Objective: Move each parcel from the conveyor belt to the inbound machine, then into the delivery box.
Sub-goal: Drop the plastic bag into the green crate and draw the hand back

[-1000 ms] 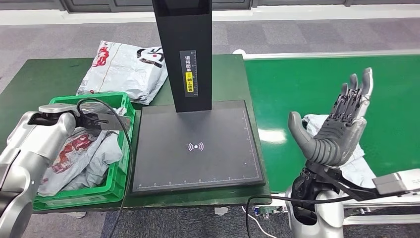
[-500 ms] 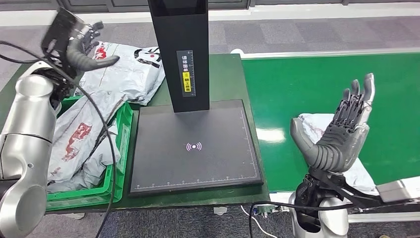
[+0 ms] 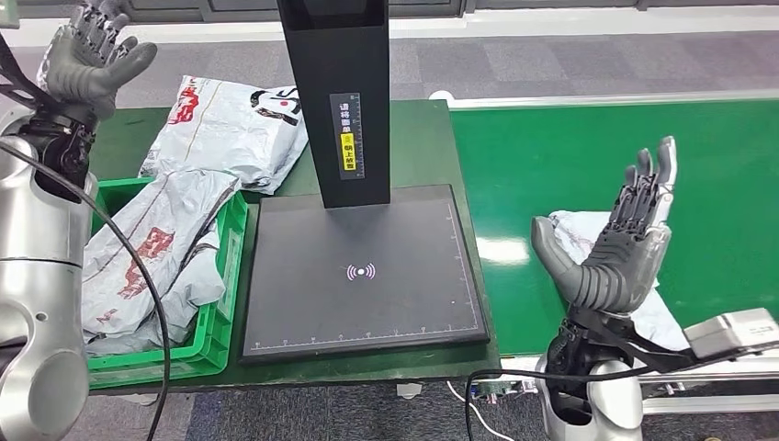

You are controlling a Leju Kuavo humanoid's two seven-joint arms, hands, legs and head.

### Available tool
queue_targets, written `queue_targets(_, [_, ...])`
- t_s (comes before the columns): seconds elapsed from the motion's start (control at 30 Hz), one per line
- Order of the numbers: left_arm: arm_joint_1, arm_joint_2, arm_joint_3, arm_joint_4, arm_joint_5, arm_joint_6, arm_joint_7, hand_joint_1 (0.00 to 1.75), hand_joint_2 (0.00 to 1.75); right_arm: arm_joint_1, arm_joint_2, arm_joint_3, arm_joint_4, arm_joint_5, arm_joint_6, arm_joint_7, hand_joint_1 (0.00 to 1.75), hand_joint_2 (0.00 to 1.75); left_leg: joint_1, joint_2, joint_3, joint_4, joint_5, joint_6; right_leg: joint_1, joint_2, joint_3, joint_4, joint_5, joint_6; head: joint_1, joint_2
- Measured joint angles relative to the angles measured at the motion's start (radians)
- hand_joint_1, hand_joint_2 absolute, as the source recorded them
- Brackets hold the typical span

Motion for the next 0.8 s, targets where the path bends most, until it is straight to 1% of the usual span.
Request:
queue_targets(0.13, [0.012,0.018,0.0,-0.023,0.13,0.083,-0.014,0.0,1.75,-0.009,0.0,0.0,0.021,0.038,0.005,0.023,0.0,1.75,0.0,0.0,0.0,0.0,0.0,0.0,0.0,0.0,0.0,0.0,0.0,0.0,0.0,0.0])
queue_targets(0.2, [0.038,0.029,0.0,-0.058,0.191,0.099,-0.048,0.0,1.75,-0.019,-0.001,0.0,0.037,0.13,-0.009,0.06,0.0,1.75,0.0,0.0,0.0,0.0,0.0,0.0,0.0,0.0,0.0,0.0,0.0,0.0,0.0,0.0])
queue_targets(0.27, [0.092,0.035,0.001,-0.147,0.243,0.115,-0.092,0.0,1.75,-0.041,-0.006,0.0,0.066,0.305,-0.023,0.144,0.0,1.75,0.0,0.001,0.001,0.0,0.0,0.0,0.0,0.001,0.0,0.0,0.0,0.0,0.0,0.0])
queue_targets(0.33, [0.172,0.026,0.001,-0.276,0.27,0.145,-0.127,0.0,1.75,-0.075,-0.018,-0.002,0.113,0.5,-0.021,0.24,0.0,1.75,0.0,0.002,0.001,0.0,0.0,0.0,0.0,0.002,-0.001,0.0,0.0,0.0,0.0,0.0])
queue_targets(0.37, [0.213,0.019,0.001,-0.34,0.275,0.16,-0.138,0.0,1.75,-0.093,-0.024,-0.005,0.139,0.576,-0.014,0.274,0.0,1.75,0.0,0.002,0.001,0.0,0.0,0.0,0.0,0.002,-0.001,0.0,0.0,0.0,0.0,0.0])
queue_targets(0.43, [0.289,0.002,0.001,-0.452,0.283,0.186,-0.15,0.0,1.75,-0.13,-0.035,-0.012,0.186,0.662,0.002,0.306,0.0,1.75,0.0,0.001,0.001,0.0,0.0,0.0,0.0,0.001,-0.001,0.0,0.0,0.0,0.0,0.0])
queue_targets(0.53, [0.373,-0.019,0.001,-0.574,0.291,0.199,-0.172,0.0,1.75,-0.177,-0.051,-0.024,0.242,0.745,0.021,0.35,0.0,1.75,-0.001,0.001,0.0,0.0,0.0,0.0,-0.001,0.001,-0.001,0.0,0.0,0.0,0.0,0.0])
queue_targets(0.6, [0.431,-0.04,0.001,-0.654,0.288,0.193,-0.206,0.0,1.75,-0.222,-0.076,-0.029,0.296,0.859,0.036,0.419,0.0,1.75,-0.002,0.002,0.0,0.0,-0.001,0.0,-0.001,0.001,-0.001,0.0,0.0,0.0,0.0,0.0])
queue_targets(0.67, [0.505,-0.07,-0.003,-0.743,0.273,0.181,-0.256,0.0,1.75,-0.289,-0.115,-0.035,0.382,0.993,0.056,0.494,0.0,1.75,-0.002,0.002,0.0,0.0,-0.001,0.001,-0.002,0.002,-0.001,-0.001,0.0,0.001,0.0,0.0])
queue_targets(0.73, [0.582,-0.101,-0.014,-0.823,0.252,0.172,-0.299,0.0,1.75,-0.362,-0.163,-0.044,0.49,1.078,0.077,0.533,0.0,1.75,-0.003,0.002,0.0,0.001,-0.001,0.001,-0.003,0.002,-0.001,-0.001,0.001,0.001,0.0,0.0])
queue_targets(0.8, [0.65,-0.125,-0.028,-0.887,0.238,0.166,-0.325,0.0,1.75,-0.436,-0.214,-0.05,0.619,1.132,0.096,0.55,0.0,1.75,-0.003,0.001,0.0,0.001,-0.001,0.001,-0.003,0.001,-0.001,-0.001,0.001,0.002,0.0,0.0])
